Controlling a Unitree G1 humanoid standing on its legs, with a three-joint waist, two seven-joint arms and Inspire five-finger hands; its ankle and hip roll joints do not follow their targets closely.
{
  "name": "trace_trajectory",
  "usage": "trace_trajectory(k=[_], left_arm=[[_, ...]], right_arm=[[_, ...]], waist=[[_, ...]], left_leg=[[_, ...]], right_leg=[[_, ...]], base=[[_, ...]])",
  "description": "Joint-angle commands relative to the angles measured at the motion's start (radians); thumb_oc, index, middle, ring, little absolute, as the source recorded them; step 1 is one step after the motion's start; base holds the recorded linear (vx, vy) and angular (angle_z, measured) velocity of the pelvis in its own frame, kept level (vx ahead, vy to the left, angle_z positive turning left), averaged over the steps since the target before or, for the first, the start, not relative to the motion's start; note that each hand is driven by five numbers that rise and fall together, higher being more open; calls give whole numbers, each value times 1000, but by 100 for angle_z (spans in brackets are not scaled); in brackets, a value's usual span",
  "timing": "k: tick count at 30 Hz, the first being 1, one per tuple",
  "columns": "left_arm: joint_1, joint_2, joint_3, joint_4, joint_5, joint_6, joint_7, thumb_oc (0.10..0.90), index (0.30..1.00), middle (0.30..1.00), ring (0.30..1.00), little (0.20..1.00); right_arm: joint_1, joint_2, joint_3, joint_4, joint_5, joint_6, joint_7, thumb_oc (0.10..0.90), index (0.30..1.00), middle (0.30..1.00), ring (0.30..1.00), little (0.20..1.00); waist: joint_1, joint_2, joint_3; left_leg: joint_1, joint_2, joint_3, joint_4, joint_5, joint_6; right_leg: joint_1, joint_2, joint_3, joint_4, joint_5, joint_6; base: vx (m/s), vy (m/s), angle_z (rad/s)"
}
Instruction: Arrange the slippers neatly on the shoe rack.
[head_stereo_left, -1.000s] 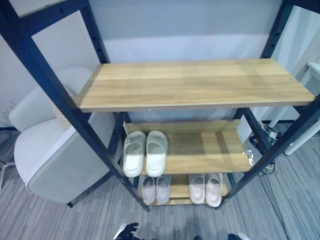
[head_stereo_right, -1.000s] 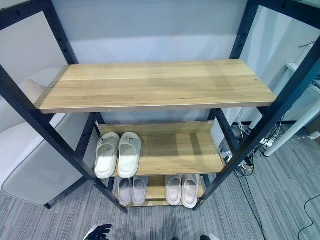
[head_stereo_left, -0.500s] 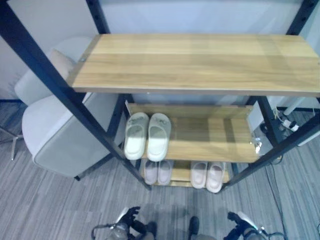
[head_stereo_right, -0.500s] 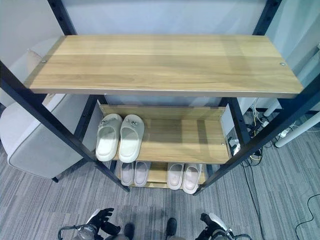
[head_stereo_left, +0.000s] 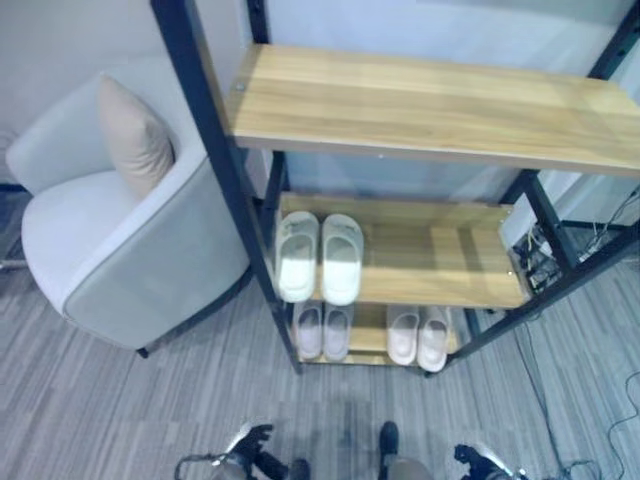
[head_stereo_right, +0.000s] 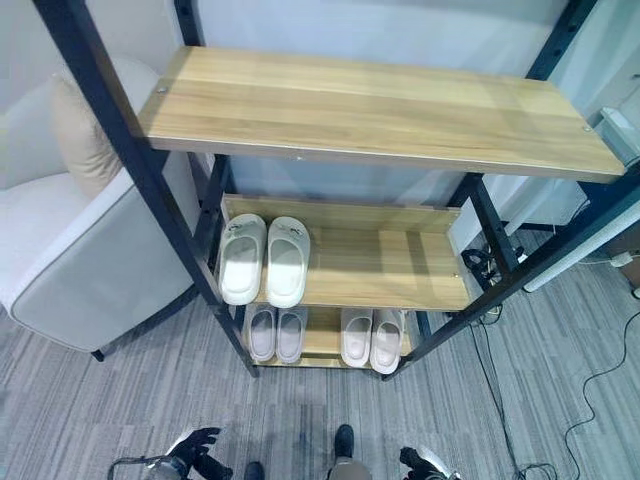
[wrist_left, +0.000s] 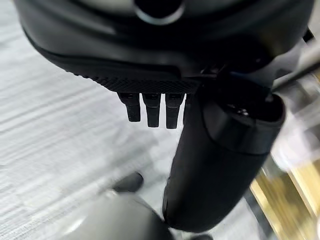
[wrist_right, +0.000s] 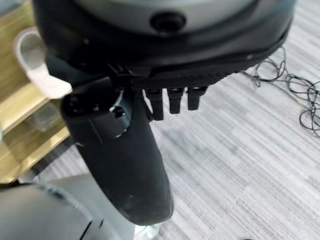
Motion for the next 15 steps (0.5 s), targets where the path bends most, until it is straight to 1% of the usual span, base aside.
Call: trace_trajectory(k=[1,2,5,10,11,12,15], left_arm=[[2,19,2,-2,36,-6,6,800,900,900,900,900],[5,19,8,-3,32,-6,7,800,900,900,900,900],[8,13,14,-2,31,-7,6,800,900,900,900,900],[5,-2,1,-5,35,-9,3,800,900,900,900,900],[-1,-10,-3,-9,32,-11,2,800,900,900,900,900],[-5,-13,-8,-13,32,-12,1,800,900,900,900,900],[-6,-20,-16,-15,34,-11,-3,800,900,900,900,900]], right_arm=[[-29,-40,1,-18,-7,2,-10,800,900,900,900,900],[-31,-36,4,-20,-9,3,-12,800,900,900,900,900],[-30,-24,13,-21,-10,0,-12,800,900,900,900,900],[-26,-17,24,-19,-7,0,-11,800,900,900,900,900],[-19,-13,23,-11,-1,2,-11,800,900,900,900,900],[-16,-11,23,-5,3,2,-12,800,900,900,900,900],[-6,-7,15,12,11,5,-14,800,900,900,900,900]], waist=[[63,-49,-54],[71,-51,-66],[78,-54,-91],[71,-52,-101],[66,-50,-106],[63,-49,-106],[56,-45,-113]], left_leg=[[-50,-37,-11,17,-44,-49],[-54,-30,0,8,-37,-53],[-49,-17,24,-13,-23,-58],[-30,-7,30,-45,0,-64],[-21,-3,28,-73,20,-72],[-17,0,29,-86,28,-76],[-7,6,26,-97,31,-82]], right_leg=[[122,32,15,39,-136,20],[135,32,1,16,-139,25],[163,43,-4,-55,-146,23],[191,61,8,-116,-144,16],[202,70,4,-145,-144,15],[208,75,4,-160,-142,14],[222,81,-1,-185,-134,12]], base=[[-115,-52,-1],[-86,-57,-15],[-21,-68,-23],[-14,-44,-12],[-20,-67,-4],[-21,-67,-2],[-1,-52,2]])
